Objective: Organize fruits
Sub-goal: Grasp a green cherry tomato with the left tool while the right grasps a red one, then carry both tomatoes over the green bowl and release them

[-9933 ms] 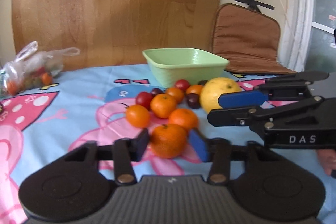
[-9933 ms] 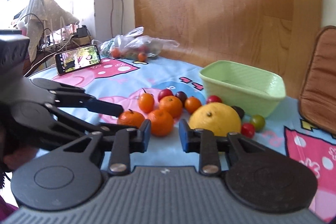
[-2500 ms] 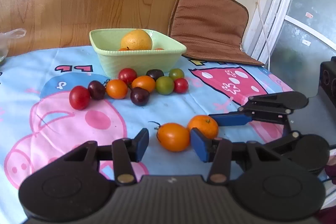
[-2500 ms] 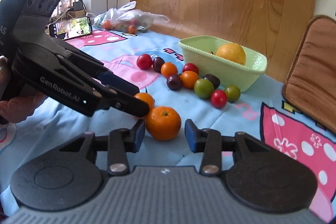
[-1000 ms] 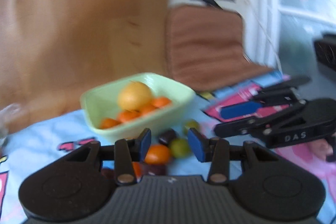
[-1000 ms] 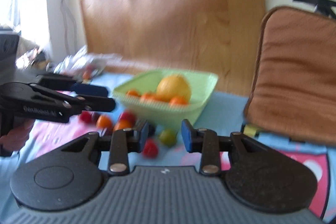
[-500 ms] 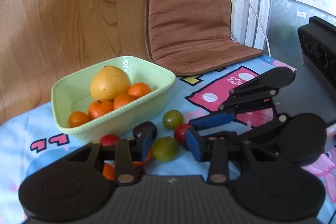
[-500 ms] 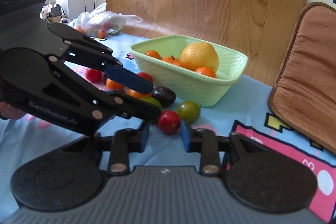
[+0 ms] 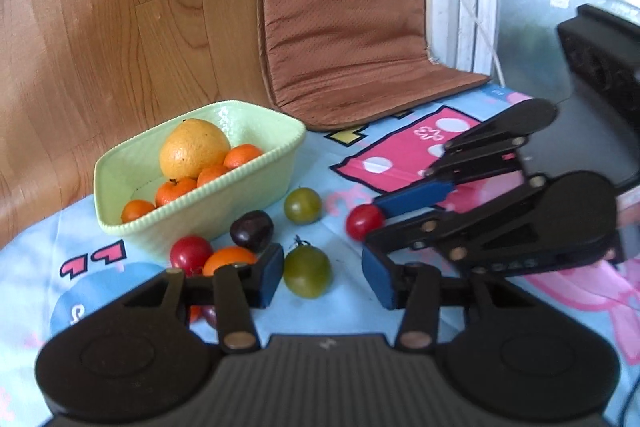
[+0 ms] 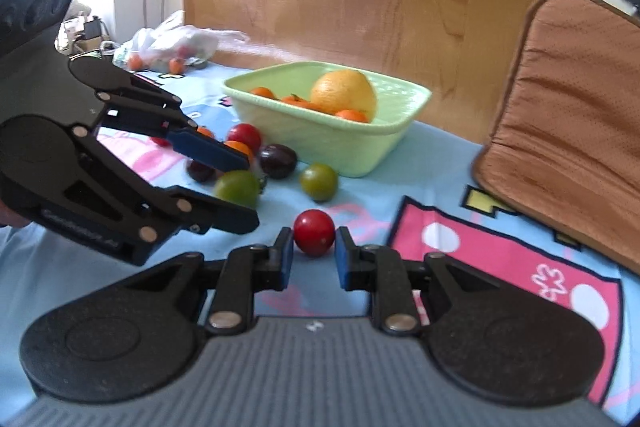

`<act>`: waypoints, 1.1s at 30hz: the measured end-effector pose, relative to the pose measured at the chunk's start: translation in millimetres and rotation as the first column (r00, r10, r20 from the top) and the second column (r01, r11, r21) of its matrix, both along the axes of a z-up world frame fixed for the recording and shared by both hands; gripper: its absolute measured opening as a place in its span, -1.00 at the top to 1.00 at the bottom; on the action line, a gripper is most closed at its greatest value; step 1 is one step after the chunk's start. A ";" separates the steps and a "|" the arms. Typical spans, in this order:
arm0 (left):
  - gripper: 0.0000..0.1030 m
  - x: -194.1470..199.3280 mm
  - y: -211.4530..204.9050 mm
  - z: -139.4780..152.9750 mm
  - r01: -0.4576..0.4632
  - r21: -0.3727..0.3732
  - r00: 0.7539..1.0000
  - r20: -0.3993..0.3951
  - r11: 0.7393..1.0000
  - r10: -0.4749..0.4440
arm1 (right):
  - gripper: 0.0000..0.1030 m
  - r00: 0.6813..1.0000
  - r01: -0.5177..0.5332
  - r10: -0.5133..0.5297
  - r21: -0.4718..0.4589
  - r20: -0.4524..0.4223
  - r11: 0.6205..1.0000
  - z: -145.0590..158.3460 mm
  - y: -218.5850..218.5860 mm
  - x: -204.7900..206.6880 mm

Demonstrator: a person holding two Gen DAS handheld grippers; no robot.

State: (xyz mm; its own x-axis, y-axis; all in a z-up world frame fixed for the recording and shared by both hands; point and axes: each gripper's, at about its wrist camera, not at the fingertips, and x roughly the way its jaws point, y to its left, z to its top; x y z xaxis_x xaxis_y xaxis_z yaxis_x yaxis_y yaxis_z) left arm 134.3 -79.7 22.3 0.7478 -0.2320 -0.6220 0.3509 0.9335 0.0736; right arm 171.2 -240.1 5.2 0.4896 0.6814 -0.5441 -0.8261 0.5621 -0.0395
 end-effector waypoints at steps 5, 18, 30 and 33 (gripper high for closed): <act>0.24 16.0 4.2 -13.3 -0.063 0.001 0.997 -0.035 0.998 0.063 | 0.50 1.000 -0.003 0.003 0.003 -0.009 1.000 0.2 4.5 2.3; 0.46 -7.9 12.8 15.5 -0.089 -0.111 0.995 0.031 0.990 0.093 | 0.51 0.999 -0.001 -0.002 0.090 0.032 0.996 13.2 0.8 -13.8; 0.45 67.0 35.4 40.1 -0.200 -0.086 0.974 0.095 0.976 0.207 | 0.51 0.988 0.087 -0.105 0.151 0.116 0.985 29.1 33.4 38.3; 0.44 79.6 41.3 32.7 -0.239 -0.060 0.966 0.090 0.969 0.243 | 0.50 0.985 0.107 -0.124 0.140 0.120 0.984 26.1 41.2 49.7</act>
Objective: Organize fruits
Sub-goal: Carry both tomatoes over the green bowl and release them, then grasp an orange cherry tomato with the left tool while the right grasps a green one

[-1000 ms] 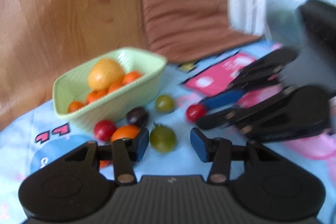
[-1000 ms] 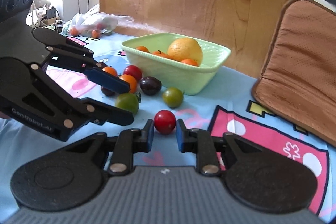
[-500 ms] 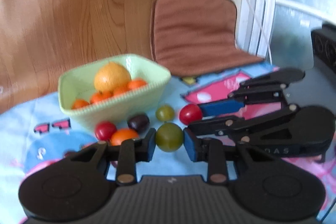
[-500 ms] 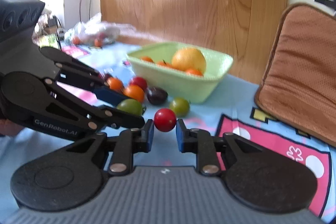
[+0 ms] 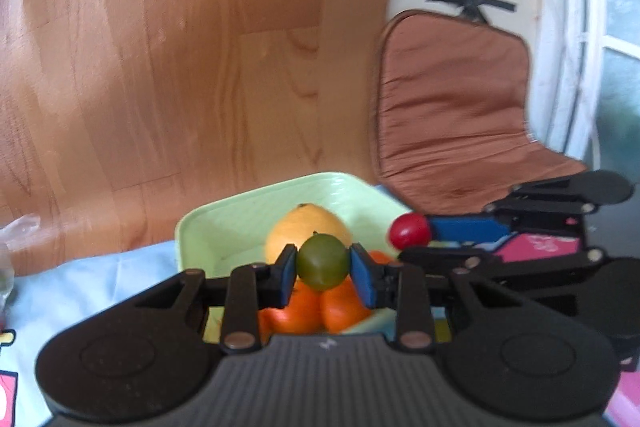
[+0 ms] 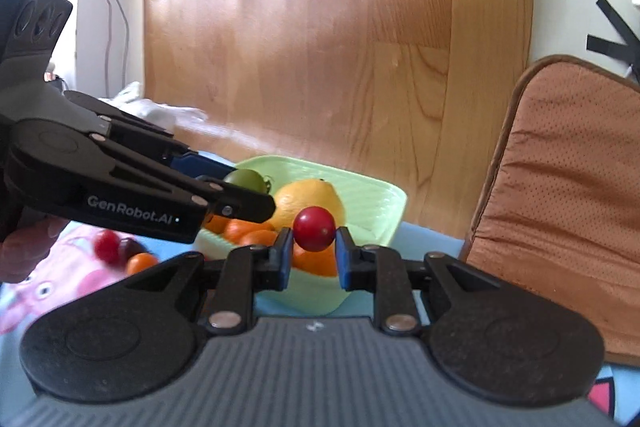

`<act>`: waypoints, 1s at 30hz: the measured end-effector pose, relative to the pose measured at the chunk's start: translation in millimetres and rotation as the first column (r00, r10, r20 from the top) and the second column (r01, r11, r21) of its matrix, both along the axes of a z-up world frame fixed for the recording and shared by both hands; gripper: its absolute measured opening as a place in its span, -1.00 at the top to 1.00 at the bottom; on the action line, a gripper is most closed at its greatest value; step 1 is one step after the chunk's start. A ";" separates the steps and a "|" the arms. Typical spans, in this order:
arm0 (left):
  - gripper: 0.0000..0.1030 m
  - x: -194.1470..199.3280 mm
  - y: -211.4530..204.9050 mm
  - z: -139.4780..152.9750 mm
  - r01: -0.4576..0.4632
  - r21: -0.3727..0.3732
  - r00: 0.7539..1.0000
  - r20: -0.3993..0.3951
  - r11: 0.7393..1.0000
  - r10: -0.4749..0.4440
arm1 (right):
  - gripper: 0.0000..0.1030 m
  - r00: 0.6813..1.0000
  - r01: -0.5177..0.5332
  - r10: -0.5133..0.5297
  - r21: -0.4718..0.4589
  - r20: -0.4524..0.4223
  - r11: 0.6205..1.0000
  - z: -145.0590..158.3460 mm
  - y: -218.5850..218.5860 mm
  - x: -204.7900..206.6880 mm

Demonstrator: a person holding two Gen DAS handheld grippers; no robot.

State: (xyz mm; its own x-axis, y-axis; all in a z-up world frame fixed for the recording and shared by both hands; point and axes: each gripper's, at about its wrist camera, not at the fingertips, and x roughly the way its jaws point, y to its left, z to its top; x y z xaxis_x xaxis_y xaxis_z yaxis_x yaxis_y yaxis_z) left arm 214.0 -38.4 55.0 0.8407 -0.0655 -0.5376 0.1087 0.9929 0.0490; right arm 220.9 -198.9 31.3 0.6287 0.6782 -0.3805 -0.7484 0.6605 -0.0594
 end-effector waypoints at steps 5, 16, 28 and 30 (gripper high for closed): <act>0.22 7.3 13.5 -8.3 -0.077 0.018 0.997 -0.009 0.997 0.077 | 0.35 0.999 0.052 -0.052 0.022 -0.012 0.998 -3.2 0.0 13.6; 0.20 -71.0 46.6 9.3 -0.121 -0.138 0.991 0.041 0.983 0.128 | 0.35 0.992 0.040 -0.026 0.110 -0.124 0.993 6.2 -46.0 -13.9; 0.21 -112.3 1.9 -28.3 -0.053 -0.038 0.997 -0.052 0.998 0.051 | 0.37 0.973 -0.180 0.179 0.012 -0.147 0.984 -2.6 1.6 -44.3; 0.21 -109.3 0.2 -30.2 -0.050 -0.031 0.997 -0.054 0.998 0.048 | 0.37 0.975 -0.183 0.180 -0.010 -0.134 0.983 -4.9 6.2 -44.0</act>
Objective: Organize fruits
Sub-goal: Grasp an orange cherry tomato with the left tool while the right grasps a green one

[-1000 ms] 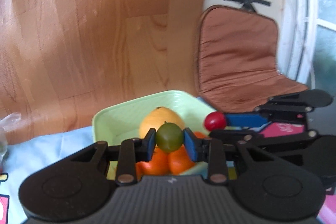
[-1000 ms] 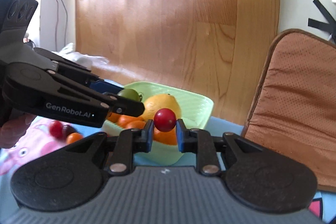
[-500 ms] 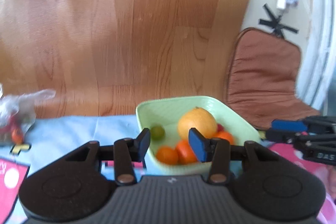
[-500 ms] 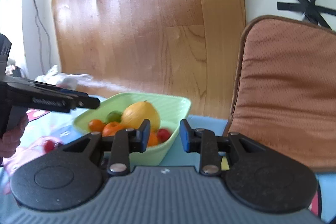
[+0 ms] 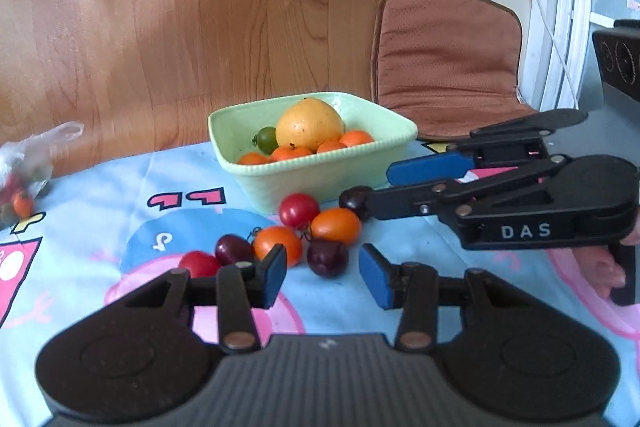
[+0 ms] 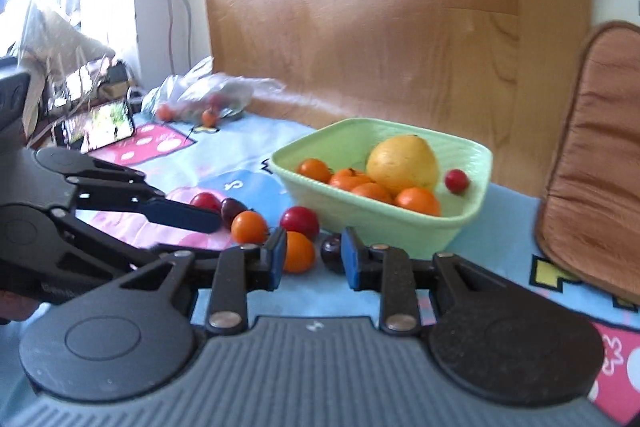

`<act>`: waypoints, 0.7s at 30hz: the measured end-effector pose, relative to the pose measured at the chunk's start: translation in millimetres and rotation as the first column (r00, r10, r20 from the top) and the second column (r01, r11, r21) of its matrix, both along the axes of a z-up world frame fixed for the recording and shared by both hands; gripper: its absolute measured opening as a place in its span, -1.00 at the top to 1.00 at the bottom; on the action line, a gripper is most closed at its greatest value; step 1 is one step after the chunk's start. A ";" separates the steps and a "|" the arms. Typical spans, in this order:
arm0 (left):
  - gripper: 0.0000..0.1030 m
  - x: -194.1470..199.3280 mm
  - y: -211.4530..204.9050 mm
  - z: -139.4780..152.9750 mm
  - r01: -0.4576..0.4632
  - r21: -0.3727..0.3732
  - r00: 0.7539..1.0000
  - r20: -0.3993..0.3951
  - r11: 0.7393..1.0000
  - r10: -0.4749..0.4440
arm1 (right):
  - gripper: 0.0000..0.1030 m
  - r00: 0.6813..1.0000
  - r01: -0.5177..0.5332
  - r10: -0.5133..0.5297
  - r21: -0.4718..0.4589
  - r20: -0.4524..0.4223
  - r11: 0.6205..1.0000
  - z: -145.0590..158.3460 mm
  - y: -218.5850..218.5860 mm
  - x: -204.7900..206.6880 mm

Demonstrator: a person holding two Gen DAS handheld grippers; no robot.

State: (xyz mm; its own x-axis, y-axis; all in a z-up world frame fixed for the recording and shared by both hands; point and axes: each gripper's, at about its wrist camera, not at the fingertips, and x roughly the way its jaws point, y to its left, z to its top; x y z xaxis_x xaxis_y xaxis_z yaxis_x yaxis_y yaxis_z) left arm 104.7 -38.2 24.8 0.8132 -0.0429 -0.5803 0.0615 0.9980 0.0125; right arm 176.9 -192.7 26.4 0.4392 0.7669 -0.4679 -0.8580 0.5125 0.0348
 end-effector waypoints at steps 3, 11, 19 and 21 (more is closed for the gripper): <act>0.20 4.6 -3.6 0.5 0.009 0.023 1.000 0.015 1.000 -0.010 | 0.37 0.999 0.032 -0.032 0.000 -0.025 0.999 -2.6 -0.2 10.2; 0.23 33.8 -21.8 -3.1 0.093 0.163 0.996 -0.002 0.982 -0.094 | 0.37 0.999 0.015 -0.018 -0.065 -0.035 0.998 -6.6 5.8 27.5; 0.18 31.5 -43.8 -15.0 0.159 0.278 0.987 -0.012 0.947 -0.162 | 0.36 0.999 0.032 -0.032 -0.076 -0.001 0.997 -3.7 -14.2 27.6; 0.30 30.4 -44.5 -12.1 0.160 0.252 0.986 -0.002 0.954 -0.165 | 0.35 0.999 0.047 -0.047 -0.072 -0.003 0.996 -3.9 -21.4 29.0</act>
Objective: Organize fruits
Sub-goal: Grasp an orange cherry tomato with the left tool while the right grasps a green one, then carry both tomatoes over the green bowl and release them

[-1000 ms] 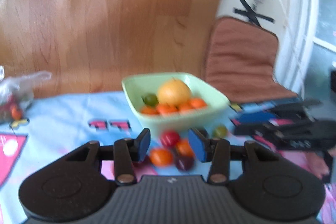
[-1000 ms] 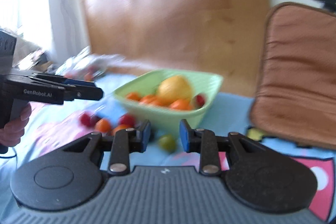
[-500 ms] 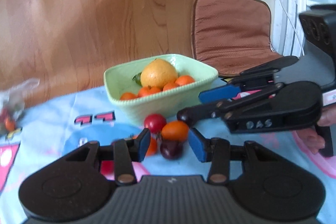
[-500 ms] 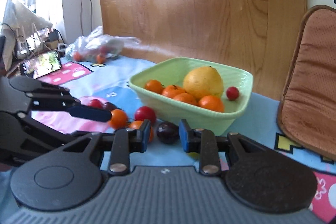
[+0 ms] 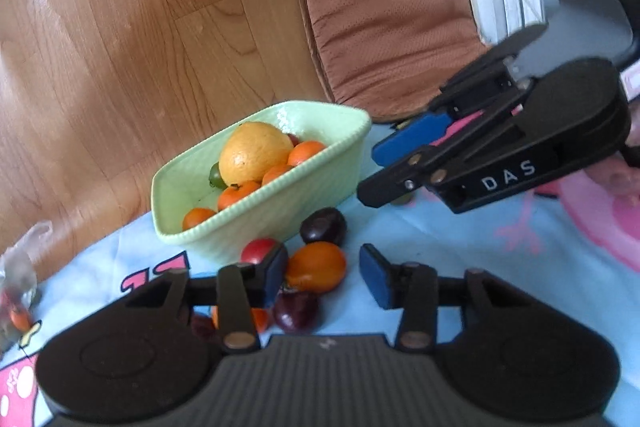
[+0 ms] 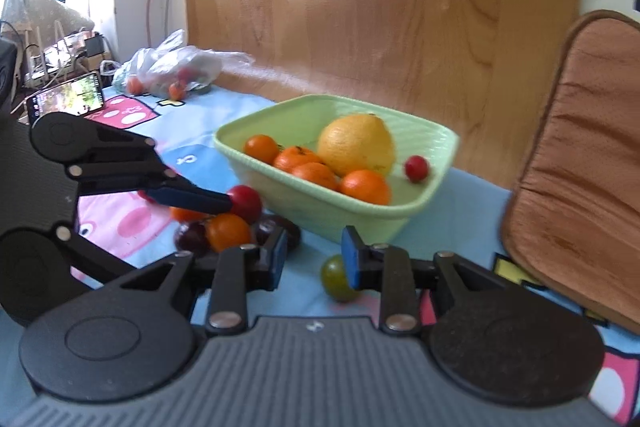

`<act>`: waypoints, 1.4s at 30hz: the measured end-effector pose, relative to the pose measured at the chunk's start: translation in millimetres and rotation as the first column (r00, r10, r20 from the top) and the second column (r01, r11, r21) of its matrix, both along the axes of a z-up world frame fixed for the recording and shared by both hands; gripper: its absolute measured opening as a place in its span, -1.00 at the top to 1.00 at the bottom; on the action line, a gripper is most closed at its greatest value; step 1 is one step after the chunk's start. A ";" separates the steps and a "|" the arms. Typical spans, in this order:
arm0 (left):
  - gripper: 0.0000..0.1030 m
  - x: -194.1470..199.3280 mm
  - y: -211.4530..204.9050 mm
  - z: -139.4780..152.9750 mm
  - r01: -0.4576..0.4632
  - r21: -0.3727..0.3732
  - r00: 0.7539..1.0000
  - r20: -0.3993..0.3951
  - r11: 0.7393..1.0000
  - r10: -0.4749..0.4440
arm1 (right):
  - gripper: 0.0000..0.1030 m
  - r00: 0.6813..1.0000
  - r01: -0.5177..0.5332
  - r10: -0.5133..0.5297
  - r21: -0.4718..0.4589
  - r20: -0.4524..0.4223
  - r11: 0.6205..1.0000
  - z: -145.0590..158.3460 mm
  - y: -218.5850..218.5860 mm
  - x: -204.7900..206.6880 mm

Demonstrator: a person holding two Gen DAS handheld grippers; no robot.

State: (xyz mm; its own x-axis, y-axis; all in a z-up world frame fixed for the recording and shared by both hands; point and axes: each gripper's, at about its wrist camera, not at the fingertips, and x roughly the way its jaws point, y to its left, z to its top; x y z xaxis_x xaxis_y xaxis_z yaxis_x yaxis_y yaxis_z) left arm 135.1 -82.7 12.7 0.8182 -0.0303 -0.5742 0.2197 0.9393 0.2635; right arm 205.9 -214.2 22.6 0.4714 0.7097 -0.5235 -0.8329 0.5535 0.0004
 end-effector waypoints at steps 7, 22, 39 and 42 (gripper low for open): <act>0.32 5.9 -5.9 -0.3 0.015 -0.042 1.000 -0.011 0.999 -0.016 | 0.12 0.998 0.065 -0.065 0.004 -0.025 0.998 -9.5 -15.8 9.3; 0.39 -14.7 -3.6 10.8 0.006 -0.131 1.000 0.000 0.991 -0.006 | 0.44 0.993 0.090 -0.090 0.003 -0.072 0.996 -11.7 -18.8 8.6; 0.39 -68.5 10.5 11.7 0.045 -0.245 0.995 -0.079 0.968 -0.066 | 0.44 0.993 0.009 0.005 0.120 -0.116 0.993 -2.7 -36.5 -72.7; 0.39 -52.8 24.1 33.2 -0.001 -0.281 1.000 -0.018 0.960 -0.005 | 0.44 0.996 0.052 -0.038 0.167 -0.086 0.985 10.9 -36.4 -60.4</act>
State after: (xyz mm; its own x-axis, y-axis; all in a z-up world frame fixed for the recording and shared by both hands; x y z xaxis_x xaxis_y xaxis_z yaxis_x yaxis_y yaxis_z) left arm 82.3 -58.7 45.9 0.8074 -0.1942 -0.5572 0.2239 0.9745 -0.0152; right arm 145.5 -250.5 33.4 0.4656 0.7700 -0.4362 -0.8002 0.5768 0.1643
